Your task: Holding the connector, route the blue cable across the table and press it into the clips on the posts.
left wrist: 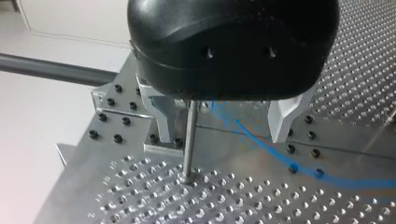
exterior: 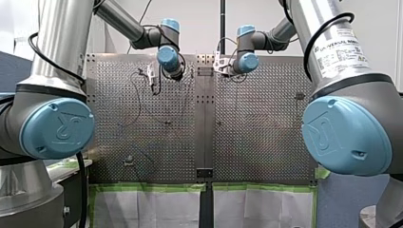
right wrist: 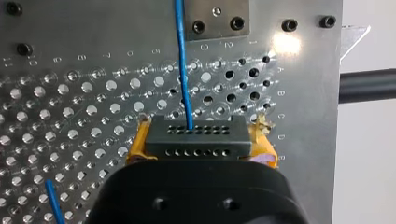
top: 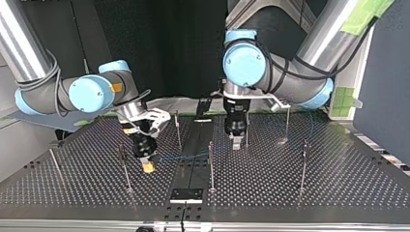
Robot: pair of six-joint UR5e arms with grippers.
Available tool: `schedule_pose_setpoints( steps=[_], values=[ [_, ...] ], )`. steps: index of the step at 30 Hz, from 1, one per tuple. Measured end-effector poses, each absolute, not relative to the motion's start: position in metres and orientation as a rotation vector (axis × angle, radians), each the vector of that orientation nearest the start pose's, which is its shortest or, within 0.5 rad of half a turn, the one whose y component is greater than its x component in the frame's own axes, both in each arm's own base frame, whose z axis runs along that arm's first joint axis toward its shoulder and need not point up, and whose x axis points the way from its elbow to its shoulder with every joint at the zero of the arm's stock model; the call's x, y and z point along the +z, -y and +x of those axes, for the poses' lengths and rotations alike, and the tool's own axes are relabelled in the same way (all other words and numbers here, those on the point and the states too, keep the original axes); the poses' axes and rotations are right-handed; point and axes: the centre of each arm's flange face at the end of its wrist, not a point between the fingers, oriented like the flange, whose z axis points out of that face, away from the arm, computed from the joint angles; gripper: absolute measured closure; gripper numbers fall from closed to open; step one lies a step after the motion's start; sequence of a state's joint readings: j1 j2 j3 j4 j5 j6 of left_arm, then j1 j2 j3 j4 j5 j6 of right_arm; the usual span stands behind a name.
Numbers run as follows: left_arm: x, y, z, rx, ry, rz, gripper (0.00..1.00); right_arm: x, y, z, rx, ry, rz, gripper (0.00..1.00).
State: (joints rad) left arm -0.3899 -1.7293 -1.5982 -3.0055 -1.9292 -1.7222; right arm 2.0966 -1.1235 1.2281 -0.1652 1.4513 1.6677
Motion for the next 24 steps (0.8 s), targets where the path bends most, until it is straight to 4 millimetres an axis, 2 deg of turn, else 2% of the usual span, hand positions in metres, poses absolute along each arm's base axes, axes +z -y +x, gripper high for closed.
schedule_pose_setpoints(
  steps=[10, 24],
  values=[
    [0.424, 0.301, 0.431, -0.161, -1.588, -0.053, 0.00, 0.411, 0.516, 0.464, 1.764, 0.890, 1.594, 1.00],
    [0.435, 0.341, 0.405, -0.160, -1.511, -0.006, 0.00, 0.408, 0.515, 0.460, 1.727, 0.898, 1.624, 1.00]
  ],
)
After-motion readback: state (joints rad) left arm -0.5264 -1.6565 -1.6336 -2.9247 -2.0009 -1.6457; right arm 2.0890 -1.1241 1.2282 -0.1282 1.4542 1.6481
